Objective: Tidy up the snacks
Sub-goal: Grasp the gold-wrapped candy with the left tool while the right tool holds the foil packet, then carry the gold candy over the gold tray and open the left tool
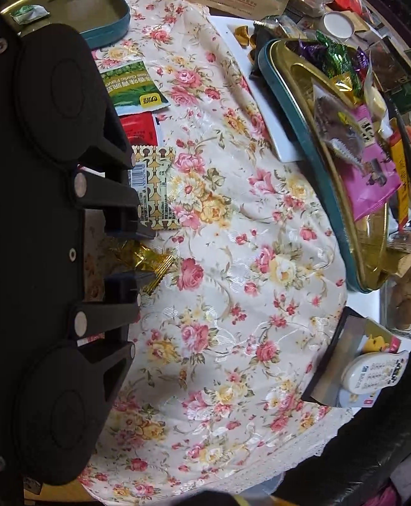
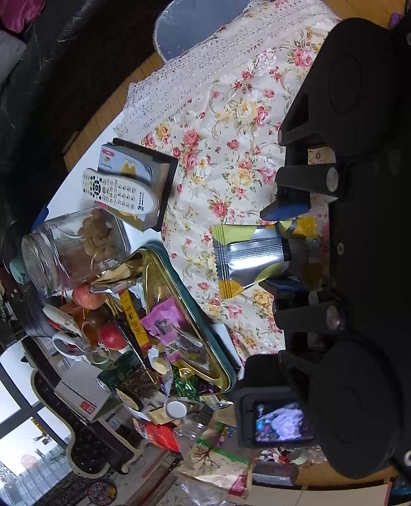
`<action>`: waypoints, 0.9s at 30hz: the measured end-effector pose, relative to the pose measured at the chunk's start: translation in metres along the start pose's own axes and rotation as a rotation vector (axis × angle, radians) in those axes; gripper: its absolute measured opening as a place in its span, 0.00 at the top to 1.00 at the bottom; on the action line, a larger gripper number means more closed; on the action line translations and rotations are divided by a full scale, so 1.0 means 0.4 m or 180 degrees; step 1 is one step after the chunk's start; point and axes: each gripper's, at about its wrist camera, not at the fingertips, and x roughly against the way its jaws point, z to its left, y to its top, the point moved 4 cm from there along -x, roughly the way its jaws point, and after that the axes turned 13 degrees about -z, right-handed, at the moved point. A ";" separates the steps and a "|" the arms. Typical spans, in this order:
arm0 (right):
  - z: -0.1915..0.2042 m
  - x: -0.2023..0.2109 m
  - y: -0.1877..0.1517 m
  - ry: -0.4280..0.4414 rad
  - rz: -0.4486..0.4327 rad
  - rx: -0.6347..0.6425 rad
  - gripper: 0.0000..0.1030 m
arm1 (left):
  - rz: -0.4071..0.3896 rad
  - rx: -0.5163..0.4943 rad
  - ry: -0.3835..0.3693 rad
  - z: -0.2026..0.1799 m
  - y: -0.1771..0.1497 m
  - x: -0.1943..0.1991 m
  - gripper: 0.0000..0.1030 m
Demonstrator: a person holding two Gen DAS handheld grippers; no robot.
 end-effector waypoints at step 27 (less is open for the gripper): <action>-0.032 0.012 0.018 -0.0023 -0.0043 -0.0115 0.61 | 0.0155 -0.0245 -0.0142 -0.012 -0.013 -0.009 0.64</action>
